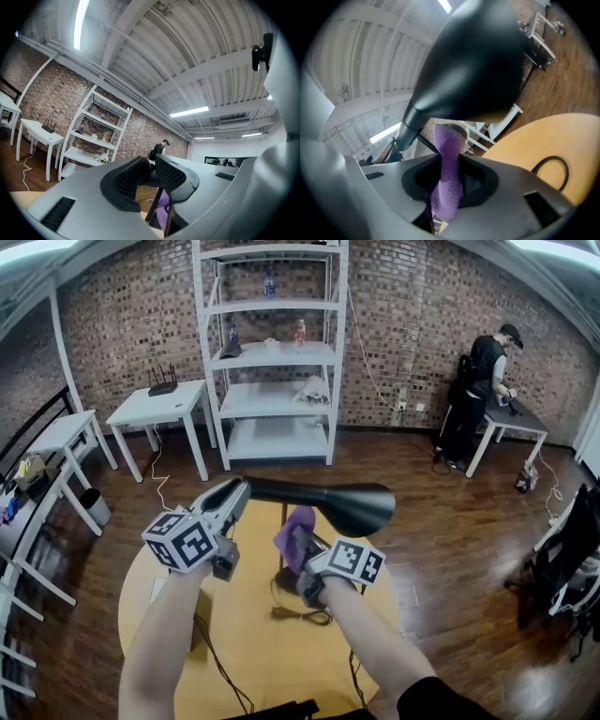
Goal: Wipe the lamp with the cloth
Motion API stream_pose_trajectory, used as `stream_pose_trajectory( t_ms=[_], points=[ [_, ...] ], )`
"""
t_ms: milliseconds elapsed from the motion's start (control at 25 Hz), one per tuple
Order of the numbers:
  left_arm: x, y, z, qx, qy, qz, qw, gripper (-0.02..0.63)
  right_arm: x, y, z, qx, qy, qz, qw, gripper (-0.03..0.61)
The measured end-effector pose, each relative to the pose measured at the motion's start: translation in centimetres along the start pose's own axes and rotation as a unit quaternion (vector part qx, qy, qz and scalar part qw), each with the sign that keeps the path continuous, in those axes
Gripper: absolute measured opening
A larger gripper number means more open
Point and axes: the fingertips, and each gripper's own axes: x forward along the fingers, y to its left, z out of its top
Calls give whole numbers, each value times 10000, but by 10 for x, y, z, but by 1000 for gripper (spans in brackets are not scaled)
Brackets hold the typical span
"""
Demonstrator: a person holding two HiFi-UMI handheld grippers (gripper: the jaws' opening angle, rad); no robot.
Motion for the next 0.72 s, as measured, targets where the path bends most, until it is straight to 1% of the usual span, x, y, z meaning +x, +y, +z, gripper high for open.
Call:
stream_pose_trajectory(
  t_ms=[80,200,240,280,320,440,520,720],
  points=[
    [1,-1,2,-5,-1,3,10000,84,9,16,14,-201,-13,-98,9998,92],
    [1,-1,1,-20,-3,14,10000,84,10,37,27,-707,91,-120,9974,92],
    [2,-2,0,-26,-3,5,10000,84,7,41,29,-822,117,-111,9965,91],
    [2,-3,0,-29,-4,-5,10000,84,3,42,31,-836,94,-96,9964,91],
    [2,-4,-1,-33,-10,-15,10000,86,0,41,33,-751,2,-71,9972,91],
    [3,-4,0,-54,-45,-18,10000,84,-9,34,37,-280,-494,-37,9984,91],
    [1,-4,-1,-49,-20,-16,10000,84,-14,28,35,-140,-700,-81,9974,91],
    [1,-2,-2,38,74,-27,10000,84,-19,6,34,20,-758,-199,9969,91]
  ],
)
